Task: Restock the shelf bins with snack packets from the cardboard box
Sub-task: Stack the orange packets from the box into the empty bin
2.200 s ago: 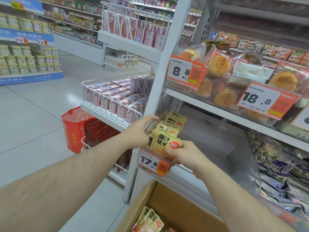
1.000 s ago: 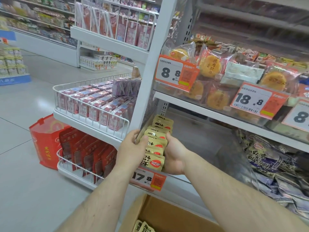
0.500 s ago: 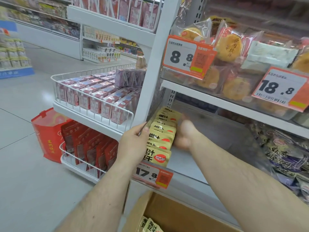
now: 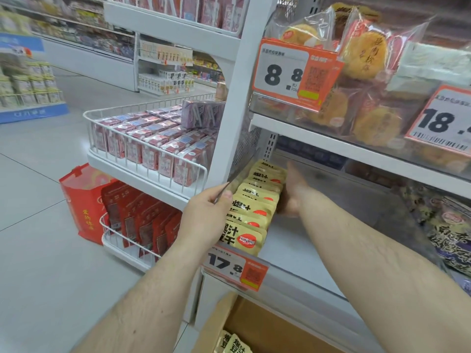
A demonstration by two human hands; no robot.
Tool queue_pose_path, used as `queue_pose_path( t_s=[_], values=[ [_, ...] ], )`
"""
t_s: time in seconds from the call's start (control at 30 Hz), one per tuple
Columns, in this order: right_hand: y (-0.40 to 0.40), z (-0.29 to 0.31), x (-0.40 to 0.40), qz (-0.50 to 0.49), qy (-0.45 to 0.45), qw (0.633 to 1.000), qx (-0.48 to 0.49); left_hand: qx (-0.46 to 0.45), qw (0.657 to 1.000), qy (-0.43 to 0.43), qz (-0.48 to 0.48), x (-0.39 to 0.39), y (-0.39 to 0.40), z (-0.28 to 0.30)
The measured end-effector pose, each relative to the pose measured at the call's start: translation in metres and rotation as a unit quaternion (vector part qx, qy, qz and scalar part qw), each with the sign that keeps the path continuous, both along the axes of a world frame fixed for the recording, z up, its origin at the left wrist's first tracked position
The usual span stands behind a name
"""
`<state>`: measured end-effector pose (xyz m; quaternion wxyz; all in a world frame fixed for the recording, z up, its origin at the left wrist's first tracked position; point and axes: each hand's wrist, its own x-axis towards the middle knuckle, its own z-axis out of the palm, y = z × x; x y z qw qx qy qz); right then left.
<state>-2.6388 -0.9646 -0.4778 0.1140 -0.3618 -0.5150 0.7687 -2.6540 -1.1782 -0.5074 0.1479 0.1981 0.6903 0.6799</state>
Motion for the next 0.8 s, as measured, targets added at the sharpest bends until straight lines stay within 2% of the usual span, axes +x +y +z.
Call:
queue_pose_path(
  t_s=[0.23, 0.3, 0.33, 0.37, 0.4, 0.43, 0.47, 0.5, 0.53, 0.6, 0.63, 0.8],
  values=[
    [0.003, 0.006, -0.016, -0.021, -0.090, 0.992, 0.082, 0.011, 1.000, -0.019, 0.003, -0.001, 0.000, -0.001],
    [0.004, 0.011, -0.015, 0.007, -0.154, 0.976, 0.152, 0.010, 1.000, -0.014, 0.009, 0.000, 0.001, -0.001],
    [0.000, 0.018, -0.012, 0.031, -0.201, 0.951, 0.233, 0.012, 1.000, -0.012, 0.012, 0.000, 0.001, -0.001],
    [-0.002, 0.025, -0.009, 0.042, -0.245, 0.905, 0.344, 0.012, 1.000, -0.010, 0.014, 0.000, 0.002, -0.001],
    [-0.006, 0.032, -0.007, 0.030, -0.283, 0.829, 0.481, 0.010, 1.000, -0.008, 0.018, 0.000, 0.003, -0.001],
    [-0.010, 0.037, -0.004, -0.005, -0.306, 0.735, 0.604, 0.008, 1.000, -0.007, 0.020, 0.000, 0.003, -0.001],
    [-0.014, 0.037, -0.003, -0.033, -0.297, 0.661, 0.688, 0.007, 1.000, -0.007, 0.020, 0.001, 0.003, 0.000],
    [-0.018, 0.034, -0.004, -0.031, -0.262, 0.612, 0.745, 0.008, 1.000, -0.006, 0.020, 0.001, 0.003, 0.000],
    [-0.020, 0.028, -0.007, 0.023, -0.236, 0.591, 0.771, 0.010, 1.000, -0.007, 0.018, 0.000, 0.003, 0.000],
    [-0.018, 0.016, -0.015, 0.168, -0.242, 0.607, 0.738, 0.013, 1.000, -0.010, 0.012, 0.000, 0.002, 0.000],
    [-0.015, 0.013, -0.018, 0.207, -0.264, 0.623, 0.707, 0.012, 1.000, -0.013, 0.009, 0.000, 0.002, 0.000],
    [-0.011, 0.018, -0.033, 0.241, -0.304, 0.684, 0.617, 0.010, 1.000, -0.017, 0.004, -0.001, 0.002, -0.001]
  ],
)
